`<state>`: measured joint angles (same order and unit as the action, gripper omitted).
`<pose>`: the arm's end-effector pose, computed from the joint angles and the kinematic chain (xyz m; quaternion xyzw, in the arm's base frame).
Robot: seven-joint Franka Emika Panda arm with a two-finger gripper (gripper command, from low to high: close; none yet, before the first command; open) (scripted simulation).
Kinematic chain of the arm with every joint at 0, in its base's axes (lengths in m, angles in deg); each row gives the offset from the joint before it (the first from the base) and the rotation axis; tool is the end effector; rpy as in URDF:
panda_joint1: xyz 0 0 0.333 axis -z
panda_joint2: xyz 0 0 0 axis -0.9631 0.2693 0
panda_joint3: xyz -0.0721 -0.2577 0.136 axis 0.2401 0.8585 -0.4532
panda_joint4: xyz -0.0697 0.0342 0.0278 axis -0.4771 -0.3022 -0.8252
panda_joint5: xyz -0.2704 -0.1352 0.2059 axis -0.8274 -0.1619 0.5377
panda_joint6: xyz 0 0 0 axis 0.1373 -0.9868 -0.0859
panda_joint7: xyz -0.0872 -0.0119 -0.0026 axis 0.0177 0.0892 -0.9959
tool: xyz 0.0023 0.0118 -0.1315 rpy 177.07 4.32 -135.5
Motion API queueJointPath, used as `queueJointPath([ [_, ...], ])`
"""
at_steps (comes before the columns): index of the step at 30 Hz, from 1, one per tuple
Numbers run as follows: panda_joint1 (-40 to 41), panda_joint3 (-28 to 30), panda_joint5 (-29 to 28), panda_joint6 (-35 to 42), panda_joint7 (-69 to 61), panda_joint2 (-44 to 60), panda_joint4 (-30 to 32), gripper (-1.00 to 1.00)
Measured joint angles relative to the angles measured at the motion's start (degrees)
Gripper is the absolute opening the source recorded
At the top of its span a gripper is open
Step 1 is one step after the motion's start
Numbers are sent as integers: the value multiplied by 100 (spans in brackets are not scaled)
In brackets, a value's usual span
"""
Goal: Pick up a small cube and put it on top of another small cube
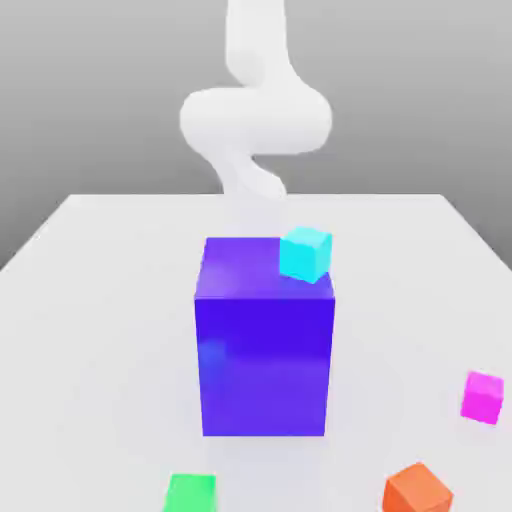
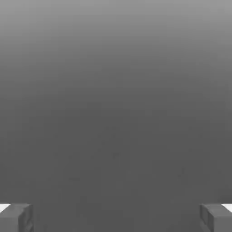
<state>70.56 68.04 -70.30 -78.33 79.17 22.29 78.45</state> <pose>0.3785 0.0242 0.6436 -0.8785 0.3171 -0.3215 0.1557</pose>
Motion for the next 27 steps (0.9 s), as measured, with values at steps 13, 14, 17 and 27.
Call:
queueJointPath([
  [13,-1616,-454,796,-1115,-1596,2656,580,0],
  [14,-1705,-530,805,-1204,-1680,2856,625,0],
  [17,-1955,-768,736,-1478,-1864,3453,763,0],
  [27,-3036,-899,-708,-2450,-1549,5427,1163,0],
])
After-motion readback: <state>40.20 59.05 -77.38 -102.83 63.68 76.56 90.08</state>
